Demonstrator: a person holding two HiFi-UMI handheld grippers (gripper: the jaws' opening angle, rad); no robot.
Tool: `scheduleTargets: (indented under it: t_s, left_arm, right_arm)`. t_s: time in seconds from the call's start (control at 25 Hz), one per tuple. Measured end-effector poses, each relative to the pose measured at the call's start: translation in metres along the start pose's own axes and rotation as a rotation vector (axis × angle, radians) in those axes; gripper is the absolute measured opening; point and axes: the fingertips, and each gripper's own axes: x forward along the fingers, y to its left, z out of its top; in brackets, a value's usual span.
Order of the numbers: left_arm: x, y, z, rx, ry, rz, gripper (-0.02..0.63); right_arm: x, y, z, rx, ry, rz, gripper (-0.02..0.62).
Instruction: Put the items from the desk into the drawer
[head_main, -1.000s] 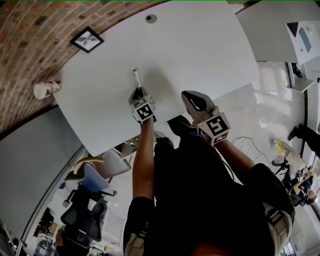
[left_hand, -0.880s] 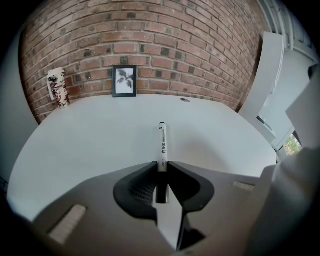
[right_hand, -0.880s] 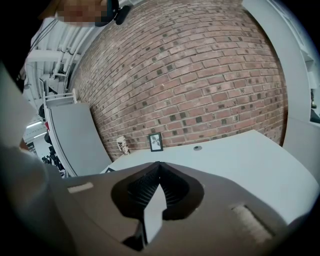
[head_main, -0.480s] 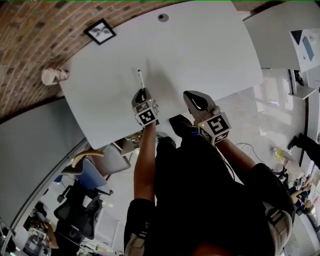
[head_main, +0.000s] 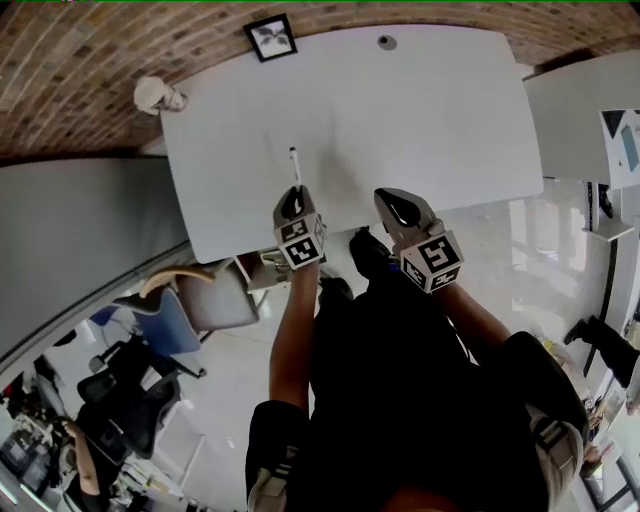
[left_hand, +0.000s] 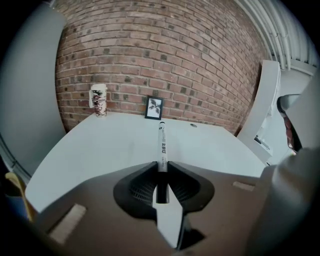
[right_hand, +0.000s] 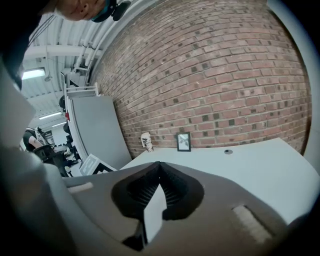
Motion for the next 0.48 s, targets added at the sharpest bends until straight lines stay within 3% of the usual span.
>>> scheduleTargets:
  t_s: [0.48]
  left_arm:
    - [-0.109, 0.08, -0.039, -0.131, -0.069, 0.106, 0.084]
  right_arm:
    - [0.027, 0.112, -0.006, -0.1, 0.017, 0.183, 0.003]
